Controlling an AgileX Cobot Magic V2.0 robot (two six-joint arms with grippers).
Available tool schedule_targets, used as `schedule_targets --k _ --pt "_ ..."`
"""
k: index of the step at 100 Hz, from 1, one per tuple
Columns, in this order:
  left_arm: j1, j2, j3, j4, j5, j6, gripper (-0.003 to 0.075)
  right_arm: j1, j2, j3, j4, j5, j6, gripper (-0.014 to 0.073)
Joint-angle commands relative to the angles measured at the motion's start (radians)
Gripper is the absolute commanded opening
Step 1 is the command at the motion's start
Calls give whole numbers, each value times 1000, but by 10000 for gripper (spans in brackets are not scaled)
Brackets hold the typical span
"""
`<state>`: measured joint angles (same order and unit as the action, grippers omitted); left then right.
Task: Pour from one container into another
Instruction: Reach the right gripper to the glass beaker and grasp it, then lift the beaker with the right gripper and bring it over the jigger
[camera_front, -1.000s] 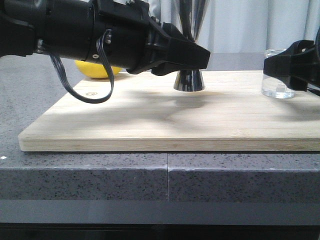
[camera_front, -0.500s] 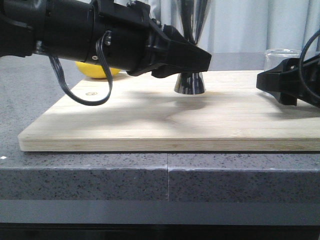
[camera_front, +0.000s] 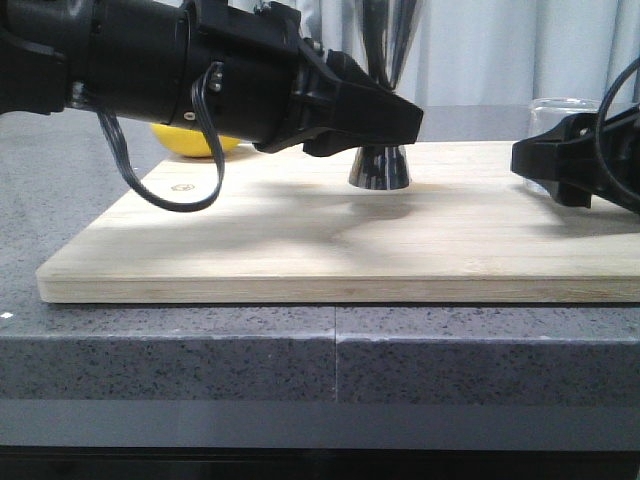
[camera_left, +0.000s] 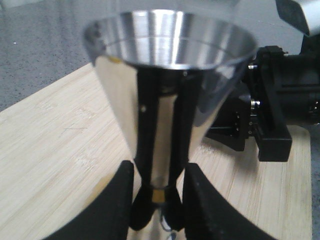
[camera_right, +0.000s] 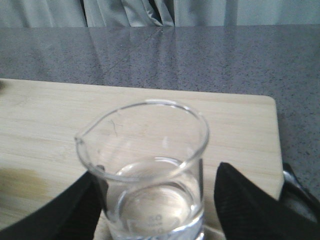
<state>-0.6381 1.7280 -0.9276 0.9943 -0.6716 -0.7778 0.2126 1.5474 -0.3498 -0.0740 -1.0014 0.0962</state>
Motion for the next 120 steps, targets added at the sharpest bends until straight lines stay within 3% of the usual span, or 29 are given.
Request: schedule_targets --k 1,34,87,120 --pt "-5 -54 -31 -36 -71 -10 -21 -6 -22 -25 -9 -89 -8 420" --pt "-5 -54 -31 -29 -71 -10 -21 -6 -22 -25 -10 -115 -8 250" --pt "-5 -54 -31 -19 -71 -11 -21 -6 -110 -25 -72 -115 -8 241" --pt "-5 -54 -31 -8 -75 -21 -21 -4 -340 -155 -246 236 -8 241"
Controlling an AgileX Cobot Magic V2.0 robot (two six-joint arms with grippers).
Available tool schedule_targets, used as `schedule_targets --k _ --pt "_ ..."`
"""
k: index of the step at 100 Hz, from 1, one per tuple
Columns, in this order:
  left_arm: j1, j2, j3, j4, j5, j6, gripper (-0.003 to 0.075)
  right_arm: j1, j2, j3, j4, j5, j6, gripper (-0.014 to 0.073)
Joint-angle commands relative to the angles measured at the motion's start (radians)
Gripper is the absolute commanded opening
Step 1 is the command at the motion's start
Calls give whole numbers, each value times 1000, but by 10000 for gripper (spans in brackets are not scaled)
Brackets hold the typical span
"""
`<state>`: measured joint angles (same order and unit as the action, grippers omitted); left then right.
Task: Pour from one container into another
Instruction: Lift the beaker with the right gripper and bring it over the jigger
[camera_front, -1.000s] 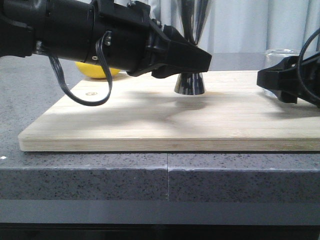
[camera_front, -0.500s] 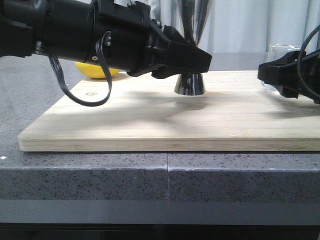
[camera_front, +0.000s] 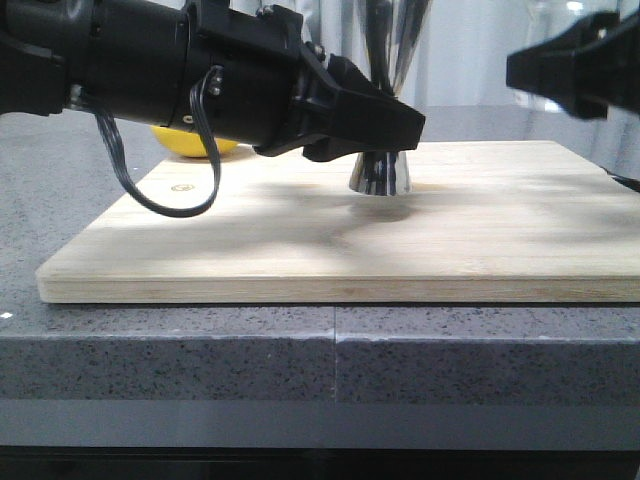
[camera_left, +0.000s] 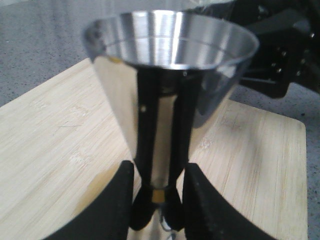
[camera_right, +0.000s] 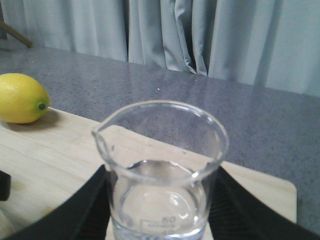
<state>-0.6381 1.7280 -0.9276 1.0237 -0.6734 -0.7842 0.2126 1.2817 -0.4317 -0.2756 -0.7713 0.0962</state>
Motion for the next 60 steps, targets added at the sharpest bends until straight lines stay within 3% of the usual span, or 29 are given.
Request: schedule_targets --k 1,28,60 --pt "-5 -54 -31 -37 -74 -17 -21 -4 -78 -82 -49 9 -8 241" --pt "-5 -54 -31 -37 -125 -17 -21 9 -171 -266 -165 243 -6 241" --pt "-5 -54 -31 -37 -131 -17 -21 103 -176 -364 -293 366 -6 241"
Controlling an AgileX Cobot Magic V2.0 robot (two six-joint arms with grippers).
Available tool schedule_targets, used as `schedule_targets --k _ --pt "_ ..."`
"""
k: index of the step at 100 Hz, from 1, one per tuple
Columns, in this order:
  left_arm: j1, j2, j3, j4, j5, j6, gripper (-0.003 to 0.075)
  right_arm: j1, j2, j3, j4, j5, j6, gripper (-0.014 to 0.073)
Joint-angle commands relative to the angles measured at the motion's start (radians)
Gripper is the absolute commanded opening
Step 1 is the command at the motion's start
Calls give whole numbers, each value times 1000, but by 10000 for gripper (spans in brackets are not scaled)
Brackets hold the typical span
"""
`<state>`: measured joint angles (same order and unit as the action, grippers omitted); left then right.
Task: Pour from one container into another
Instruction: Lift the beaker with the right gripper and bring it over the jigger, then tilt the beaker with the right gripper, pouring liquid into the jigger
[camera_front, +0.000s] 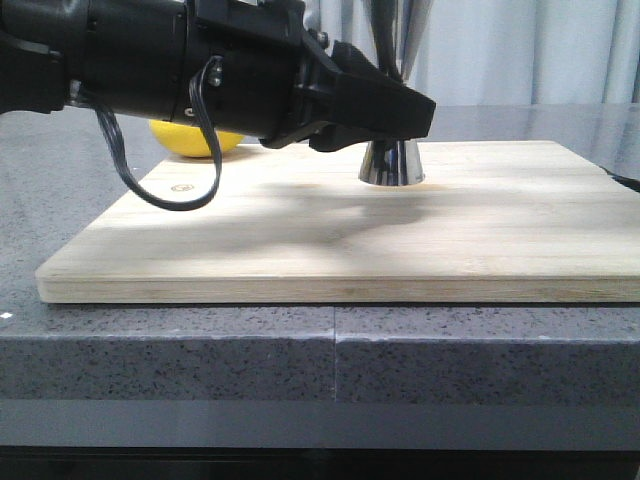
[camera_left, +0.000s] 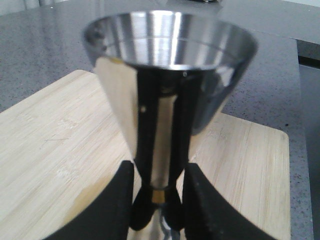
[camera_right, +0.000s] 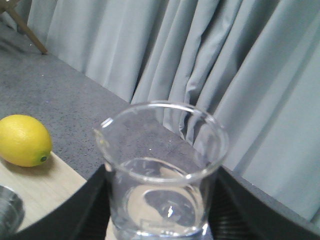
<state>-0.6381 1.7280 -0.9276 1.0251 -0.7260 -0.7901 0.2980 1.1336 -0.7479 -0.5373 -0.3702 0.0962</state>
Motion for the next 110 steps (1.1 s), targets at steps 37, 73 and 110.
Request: schedule_targets --k 37,73,110 --pt "-5 -54 -31 6 -122 -26 -21 29 -28 -48 -180 -23 -6 241" --pt "-5 -54 -31 35 -126 -47 -21 41 -28 -48 -279 -23 -6 241" --pt "-5 -54 -31 74 -157 -51 -21 41 -28 -48 -373 -23 -6 241"
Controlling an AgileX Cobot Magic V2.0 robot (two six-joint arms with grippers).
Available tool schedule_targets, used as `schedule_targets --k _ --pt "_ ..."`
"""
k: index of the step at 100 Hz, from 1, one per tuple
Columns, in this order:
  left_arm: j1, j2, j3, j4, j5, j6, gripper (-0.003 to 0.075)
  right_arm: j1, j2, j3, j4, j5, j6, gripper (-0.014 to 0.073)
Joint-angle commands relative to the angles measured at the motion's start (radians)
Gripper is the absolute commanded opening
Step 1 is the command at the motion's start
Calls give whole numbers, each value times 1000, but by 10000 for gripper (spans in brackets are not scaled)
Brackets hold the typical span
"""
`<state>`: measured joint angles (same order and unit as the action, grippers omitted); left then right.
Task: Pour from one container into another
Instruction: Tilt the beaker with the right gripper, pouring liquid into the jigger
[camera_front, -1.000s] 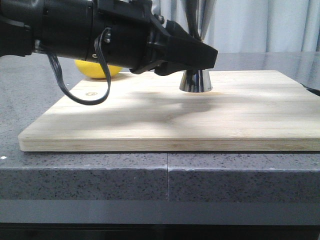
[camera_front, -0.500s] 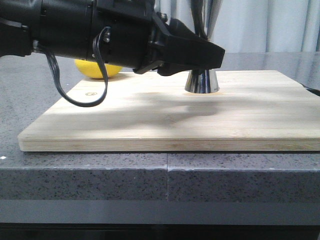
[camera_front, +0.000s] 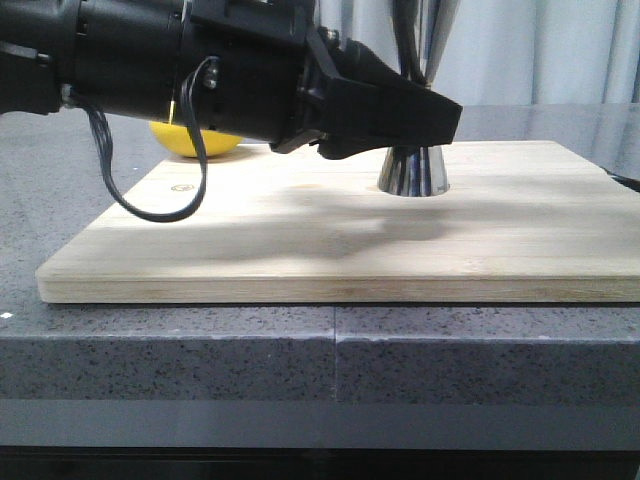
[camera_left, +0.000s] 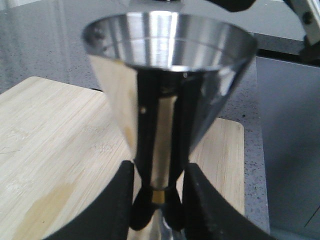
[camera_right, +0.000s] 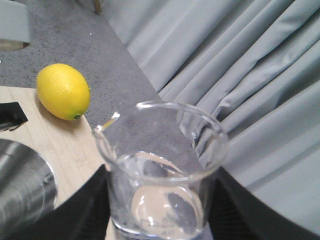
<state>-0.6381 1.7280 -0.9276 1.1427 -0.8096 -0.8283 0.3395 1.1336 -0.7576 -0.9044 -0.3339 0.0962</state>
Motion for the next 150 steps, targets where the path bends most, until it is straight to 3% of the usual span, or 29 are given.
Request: schedule_targets --k 1,150 --pt "-5 -54 -31 -44 -74 -13 -21 0 -28 -38 -9 -60 -6 241" --pt "-5 -54 -31 -44 -76 -13 -21 0 -28 -77 -285 -63 -8 241"
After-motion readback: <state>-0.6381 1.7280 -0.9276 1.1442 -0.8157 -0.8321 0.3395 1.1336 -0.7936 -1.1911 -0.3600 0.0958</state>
